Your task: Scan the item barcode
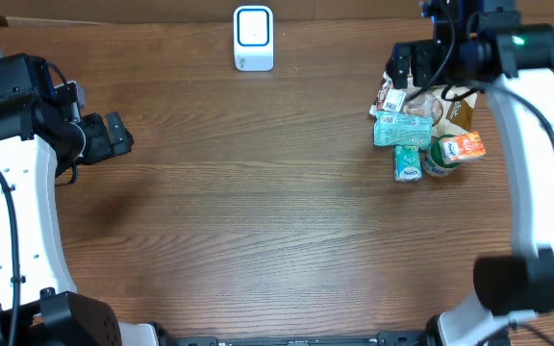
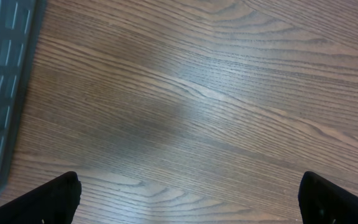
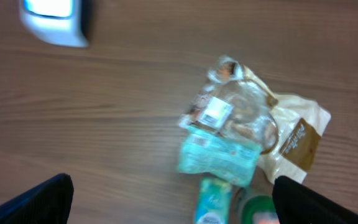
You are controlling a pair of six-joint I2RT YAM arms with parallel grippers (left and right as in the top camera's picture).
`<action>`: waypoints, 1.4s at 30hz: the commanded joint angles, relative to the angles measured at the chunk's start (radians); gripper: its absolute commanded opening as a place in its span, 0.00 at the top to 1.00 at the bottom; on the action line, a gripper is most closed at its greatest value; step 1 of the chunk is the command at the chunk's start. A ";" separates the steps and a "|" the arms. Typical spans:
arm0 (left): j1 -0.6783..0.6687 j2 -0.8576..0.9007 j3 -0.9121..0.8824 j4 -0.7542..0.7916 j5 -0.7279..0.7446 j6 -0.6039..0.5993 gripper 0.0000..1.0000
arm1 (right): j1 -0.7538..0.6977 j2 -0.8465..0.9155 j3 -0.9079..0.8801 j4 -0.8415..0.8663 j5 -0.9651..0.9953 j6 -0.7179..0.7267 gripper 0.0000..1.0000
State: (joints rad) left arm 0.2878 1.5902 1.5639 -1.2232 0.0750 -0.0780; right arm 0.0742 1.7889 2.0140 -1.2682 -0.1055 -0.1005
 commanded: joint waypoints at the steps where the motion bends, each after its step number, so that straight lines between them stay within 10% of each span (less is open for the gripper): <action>1: -0.008 -0.008 0.004 0.002 0.003 0.003 0.01 | 0.063 -0.161 0.068 -0.085 -0.084 0.008 0.00; 28: -0.007 -0.008 0.004 0.002 0.003 0.003 0.00 | 0.097 -0.317 0.067 -0.204 -0.157 0.081 0.00; 42: -0.008 -0.008 0.004 0.002 0.003 0.003 0.00 | 0.023 -0.681 -0.497 0.450 -0.085 0.089 0.00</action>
State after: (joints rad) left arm 0.2878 1.5902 1.5635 -1.2232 0.0753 -0.0780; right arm 0.1162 1.2297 1.6768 -0.9157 -0.2108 -0.0181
